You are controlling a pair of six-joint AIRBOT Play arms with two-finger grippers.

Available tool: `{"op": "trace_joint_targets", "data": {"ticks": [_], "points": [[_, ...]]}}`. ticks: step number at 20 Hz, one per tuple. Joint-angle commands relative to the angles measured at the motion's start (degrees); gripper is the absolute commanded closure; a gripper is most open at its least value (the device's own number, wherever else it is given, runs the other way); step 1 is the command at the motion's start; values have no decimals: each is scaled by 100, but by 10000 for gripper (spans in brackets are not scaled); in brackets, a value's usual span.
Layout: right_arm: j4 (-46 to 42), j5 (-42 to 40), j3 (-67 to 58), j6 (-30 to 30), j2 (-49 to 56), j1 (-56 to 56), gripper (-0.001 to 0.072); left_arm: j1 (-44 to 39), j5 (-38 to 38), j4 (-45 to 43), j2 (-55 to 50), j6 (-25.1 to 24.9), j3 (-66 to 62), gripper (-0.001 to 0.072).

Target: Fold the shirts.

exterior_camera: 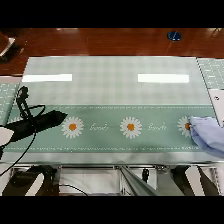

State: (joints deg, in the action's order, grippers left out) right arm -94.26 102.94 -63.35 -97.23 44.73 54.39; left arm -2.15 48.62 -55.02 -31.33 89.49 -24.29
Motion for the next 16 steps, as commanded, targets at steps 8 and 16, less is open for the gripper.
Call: {"op": "trace_joint_targets", "data": {"ticks": [8, 16], "points": [[2461, -1980, -1508, 297, 966, -822, 686, 267, -273, 63, -466, -654, -1419, 691], [1082, -3209, -1628, 778, 2194, -5840, 686, -1639, -457, -1423, -2175, -219, -3665, 692]]}}
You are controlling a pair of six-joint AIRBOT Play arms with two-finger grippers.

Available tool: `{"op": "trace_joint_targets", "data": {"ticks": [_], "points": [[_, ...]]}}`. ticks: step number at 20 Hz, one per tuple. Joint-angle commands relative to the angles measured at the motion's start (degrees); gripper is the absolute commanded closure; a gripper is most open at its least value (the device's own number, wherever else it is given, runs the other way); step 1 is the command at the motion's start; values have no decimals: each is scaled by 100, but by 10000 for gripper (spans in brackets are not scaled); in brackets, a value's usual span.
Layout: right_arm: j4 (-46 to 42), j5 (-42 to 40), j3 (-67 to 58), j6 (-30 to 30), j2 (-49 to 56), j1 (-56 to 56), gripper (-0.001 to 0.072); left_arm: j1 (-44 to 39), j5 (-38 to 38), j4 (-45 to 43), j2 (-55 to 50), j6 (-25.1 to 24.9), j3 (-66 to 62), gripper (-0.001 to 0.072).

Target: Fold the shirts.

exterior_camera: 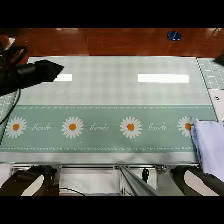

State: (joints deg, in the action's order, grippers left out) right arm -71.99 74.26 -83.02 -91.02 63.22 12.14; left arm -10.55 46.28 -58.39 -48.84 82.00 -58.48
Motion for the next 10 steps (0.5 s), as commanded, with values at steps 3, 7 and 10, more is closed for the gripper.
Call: {"op": "trace_joint_targets", "data": {"ticks": [3, 7, 10], "points": [[-1692, -1054, 1611, -372, 667, -2074, 687, -1185, -291, -2476, -1038, 1884, 439, 691], [-1753, -1047, 1818, -664, 960, -1934, 687, -1062, -302, -2549, -1674, 1878, 304, 690], [-1812, -894, 1803, -662, 885, -1934, 687, -1058, -452, -2542, -1679, 1880, 295, 690]]}}
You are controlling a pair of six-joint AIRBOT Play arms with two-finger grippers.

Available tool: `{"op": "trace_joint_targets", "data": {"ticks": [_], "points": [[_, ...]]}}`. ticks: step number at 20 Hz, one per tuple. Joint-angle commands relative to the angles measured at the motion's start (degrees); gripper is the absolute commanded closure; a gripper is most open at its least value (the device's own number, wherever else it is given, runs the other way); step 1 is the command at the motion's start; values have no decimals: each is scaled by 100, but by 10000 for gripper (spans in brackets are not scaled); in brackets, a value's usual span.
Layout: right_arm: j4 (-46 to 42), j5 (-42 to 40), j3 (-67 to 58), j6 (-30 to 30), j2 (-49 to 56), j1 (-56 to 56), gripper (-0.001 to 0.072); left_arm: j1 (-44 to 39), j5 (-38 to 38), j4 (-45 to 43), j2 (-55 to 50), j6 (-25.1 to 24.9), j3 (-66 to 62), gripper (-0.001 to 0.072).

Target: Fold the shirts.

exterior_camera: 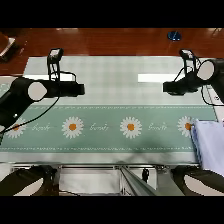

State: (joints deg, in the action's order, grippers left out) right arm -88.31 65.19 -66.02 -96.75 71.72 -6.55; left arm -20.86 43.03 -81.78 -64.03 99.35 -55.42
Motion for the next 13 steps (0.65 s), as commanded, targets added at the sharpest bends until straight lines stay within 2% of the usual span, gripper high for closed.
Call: {"op": "trace_joint_targets", "data": {"ticks": [1, 13], "points": [[-184, 13, 103, -92, 37, -66, 687, -24, -181, -203, -168, 146, -13, 690], [-184, 13, 103, -92, 37, -66, 686, -24, -256, -203, -168, 144, -11, 690]]}}
